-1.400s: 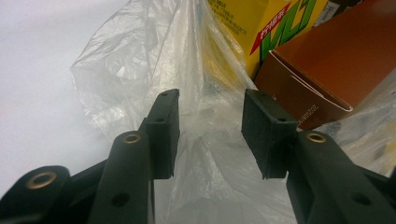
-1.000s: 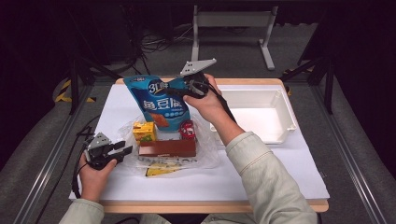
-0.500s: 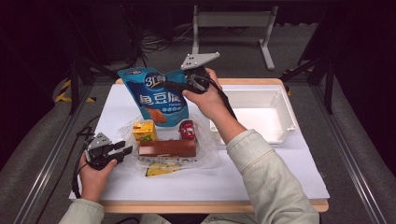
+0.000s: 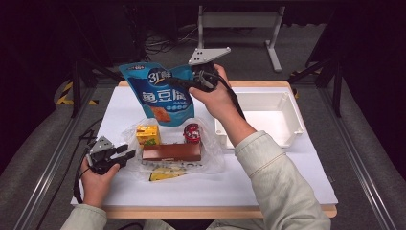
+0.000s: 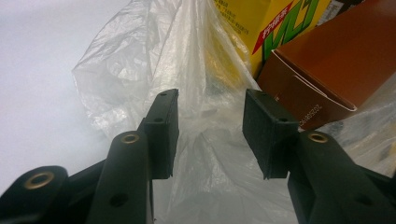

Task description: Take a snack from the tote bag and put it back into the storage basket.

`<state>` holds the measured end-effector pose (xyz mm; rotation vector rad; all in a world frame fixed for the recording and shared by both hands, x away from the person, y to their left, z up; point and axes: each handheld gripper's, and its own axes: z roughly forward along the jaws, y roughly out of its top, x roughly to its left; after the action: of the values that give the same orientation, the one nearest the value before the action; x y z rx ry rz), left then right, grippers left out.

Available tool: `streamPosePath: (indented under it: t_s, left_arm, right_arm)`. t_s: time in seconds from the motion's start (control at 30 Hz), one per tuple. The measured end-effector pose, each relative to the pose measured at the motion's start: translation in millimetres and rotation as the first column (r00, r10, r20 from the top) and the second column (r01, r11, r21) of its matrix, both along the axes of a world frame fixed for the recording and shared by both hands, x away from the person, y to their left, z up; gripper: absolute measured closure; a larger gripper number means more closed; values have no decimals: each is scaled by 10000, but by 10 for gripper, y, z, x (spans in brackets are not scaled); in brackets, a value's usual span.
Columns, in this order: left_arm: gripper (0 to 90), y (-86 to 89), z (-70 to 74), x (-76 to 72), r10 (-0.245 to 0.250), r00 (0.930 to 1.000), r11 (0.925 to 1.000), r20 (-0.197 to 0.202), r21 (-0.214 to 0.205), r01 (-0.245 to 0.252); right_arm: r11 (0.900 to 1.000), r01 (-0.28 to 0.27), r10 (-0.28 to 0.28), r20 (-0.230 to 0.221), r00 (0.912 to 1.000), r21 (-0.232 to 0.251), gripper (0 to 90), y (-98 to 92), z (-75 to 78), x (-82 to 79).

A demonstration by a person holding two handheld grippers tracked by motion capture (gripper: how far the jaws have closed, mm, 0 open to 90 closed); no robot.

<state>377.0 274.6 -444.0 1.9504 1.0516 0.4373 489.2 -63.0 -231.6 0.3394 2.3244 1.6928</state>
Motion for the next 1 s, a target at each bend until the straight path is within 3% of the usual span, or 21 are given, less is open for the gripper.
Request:
streamPosePath:
  t_s: [0.27, 1.0]
  left_arm:
    - [560, 12, 3, 2, 8, 10000, 10000, 52, 53, -8]
    - [556, 18, 7, -6, 157, 9999, 9999, 62, 53, -157]
  right_arm:
    - [9999, 153, -153, -2, 9999, 31, 900, -121, 81, -12]
    - [9932, 1165, -1164, 413, 9923, -12, 900, -757, 287, -45]
